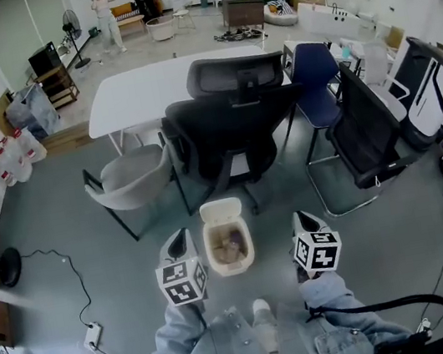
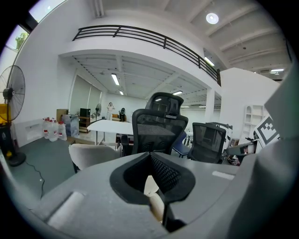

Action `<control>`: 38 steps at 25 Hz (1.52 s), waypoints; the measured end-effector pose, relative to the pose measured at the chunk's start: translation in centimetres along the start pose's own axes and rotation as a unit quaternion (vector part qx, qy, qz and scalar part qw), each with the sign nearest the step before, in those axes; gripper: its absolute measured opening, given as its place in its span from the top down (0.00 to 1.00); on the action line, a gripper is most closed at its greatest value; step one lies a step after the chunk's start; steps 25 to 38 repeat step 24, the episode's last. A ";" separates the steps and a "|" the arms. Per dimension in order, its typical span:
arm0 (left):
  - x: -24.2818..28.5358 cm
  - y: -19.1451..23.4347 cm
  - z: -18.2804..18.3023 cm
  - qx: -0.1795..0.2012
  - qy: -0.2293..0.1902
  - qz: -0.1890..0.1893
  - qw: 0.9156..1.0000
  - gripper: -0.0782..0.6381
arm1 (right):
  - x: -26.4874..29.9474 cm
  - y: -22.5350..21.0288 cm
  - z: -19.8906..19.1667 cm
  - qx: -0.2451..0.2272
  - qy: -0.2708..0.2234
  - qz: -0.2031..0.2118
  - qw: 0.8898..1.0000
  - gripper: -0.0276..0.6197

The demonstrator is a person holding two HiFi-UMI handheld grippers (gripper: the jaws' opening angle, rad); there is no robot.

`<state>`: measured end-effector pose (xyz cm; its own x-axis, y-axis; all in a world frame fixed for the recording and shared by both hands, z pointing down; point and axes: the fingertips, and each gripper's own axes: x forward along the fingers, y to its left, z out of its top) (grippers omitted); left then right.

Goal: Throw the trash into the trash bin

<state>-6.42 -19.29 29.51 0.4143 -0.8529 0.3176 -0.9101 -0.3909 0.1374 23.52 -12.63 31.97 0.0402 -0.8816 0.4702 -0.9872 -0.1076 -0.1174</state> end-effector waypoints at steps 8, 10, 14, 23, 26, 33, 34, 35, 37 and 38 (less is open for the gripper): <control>0.0 0.5 -0.4 -0.004 0.005 0.002 1.000 0.88 | 0.1 0.5 0.3 -0.002 0.006 -0.004 1.000 0.95; 0.0 0.6 -0.5 -0.005 0.006 0.002 1.000 0.88 | 0.2 0.7 0.4 -0.002 0.004 -0.004 1.000 0.95; -0.1 1.1 -0.8 -0.007 0.008 0.006 1.000 0.88 | 0.3 0.9 0.6 -0.003 0.000 -0.006 1.000 0.95; -0.4 1.6 -1.2 -0.012 0.013 0.011 1.000 0.88 | 0.3 1.3 0.6 -0.008 0.005 -0.003 1.000 0.95; -0.4 1.6 -1.3 -0.013 0.014 0.011 1.000 0.88 | 0.4 1.3 0.6 -0.008 0.005 -0.002 1.000 0.95; -0.4 1.6 -1.3 -0.013 0.014 0.011 1.000 0.88 | 0.4 1.3 0.6 -0.008 0.005 -0.002 1.000 0.95; -0.4 1.6 -1.3 -0.013 0.014 0.011 1.000 0.88 | 0.4 1.3 0.6 -0.008 0.005 -0.002 1.000 0.95; -0.4 1.6 -1.3 -0.013 0.014 0.011 1.000 0.88 | 0.4 1.3 0.6 -0.008 0.005 -0.002 1.000 0.95; -0.4 1.6 -1.3 -0.013 0.014 0.011 1.000 0.88 | 0.4 1.3 0.6 -0.008 0.005 -0.002 1.000 0.95; -0.4 1.6 -1.3 -0.013 0.014 0.011 1.000 0.88 | 0.4 1.3 0.6 -0.008 0.005 -0.002 1.000 0.95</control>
